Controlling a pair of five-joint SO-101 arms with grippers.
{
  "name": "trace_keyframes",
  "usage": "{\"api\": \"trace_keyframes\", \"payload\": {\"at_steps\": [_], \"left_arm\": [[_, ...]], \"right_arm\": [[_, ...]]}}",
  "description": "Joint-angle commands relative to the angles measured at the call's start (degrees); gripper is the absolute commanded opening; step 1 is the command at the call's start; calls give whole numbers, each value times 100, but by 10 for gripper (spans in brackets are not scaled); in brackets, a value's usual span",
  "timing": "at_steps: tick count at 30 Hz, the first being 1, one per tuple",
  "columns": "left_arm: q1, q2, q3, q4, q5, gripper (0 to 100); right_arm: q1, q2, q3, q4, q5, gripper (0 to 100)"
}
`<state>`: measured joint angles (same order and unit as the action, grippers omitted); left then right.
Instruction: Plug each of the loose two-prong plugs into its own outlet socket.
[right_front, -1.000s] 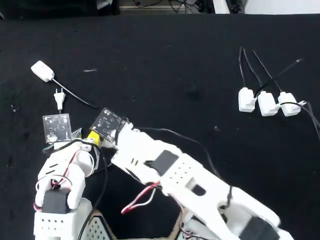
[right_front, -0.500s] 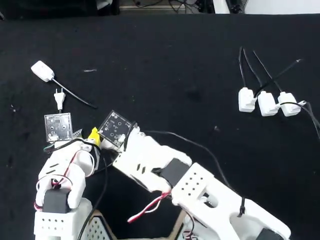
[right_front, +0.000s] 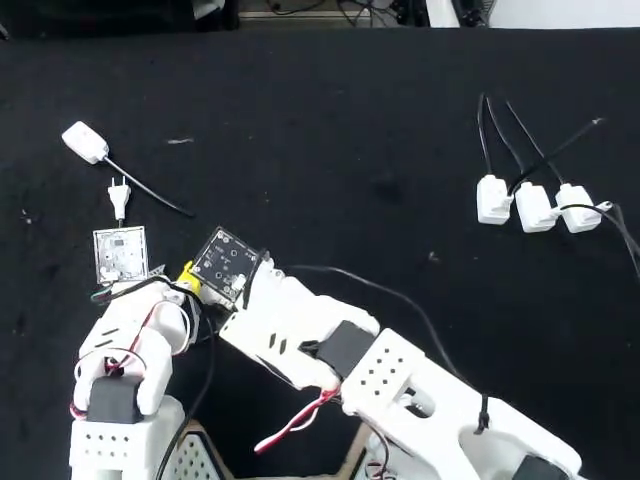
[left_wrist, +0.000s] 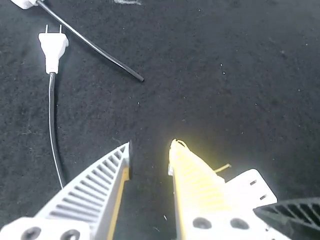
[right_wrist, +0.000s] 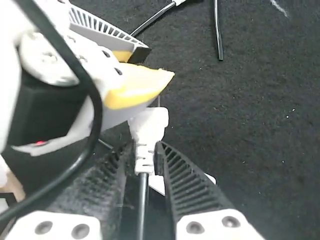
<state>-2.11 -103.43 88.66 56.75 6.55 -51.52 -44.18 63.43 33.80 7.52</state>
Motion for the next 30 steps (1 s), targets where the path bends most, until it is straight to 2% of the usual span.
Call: {"api": "trace_keyframes", "payload": {"at_steps": [1,10,23,26,30], "left_arm": [[75,-9,-48,0,-53,138],[84,-9,-48,0,-53,138],[48,-9,-40,9,-53,138],[31,-9,-66,9,-53,137],[13,-9,-101,9,-18,137]], "right_arm": [[-167,-268,-40,-378,-360,11],[123,-233,-31,-492,-448,11],[167,-259,-31,-448,-413,11],[167,-251,-84,-202,-396,11],[255,-224,-277,264,0,11]]}}
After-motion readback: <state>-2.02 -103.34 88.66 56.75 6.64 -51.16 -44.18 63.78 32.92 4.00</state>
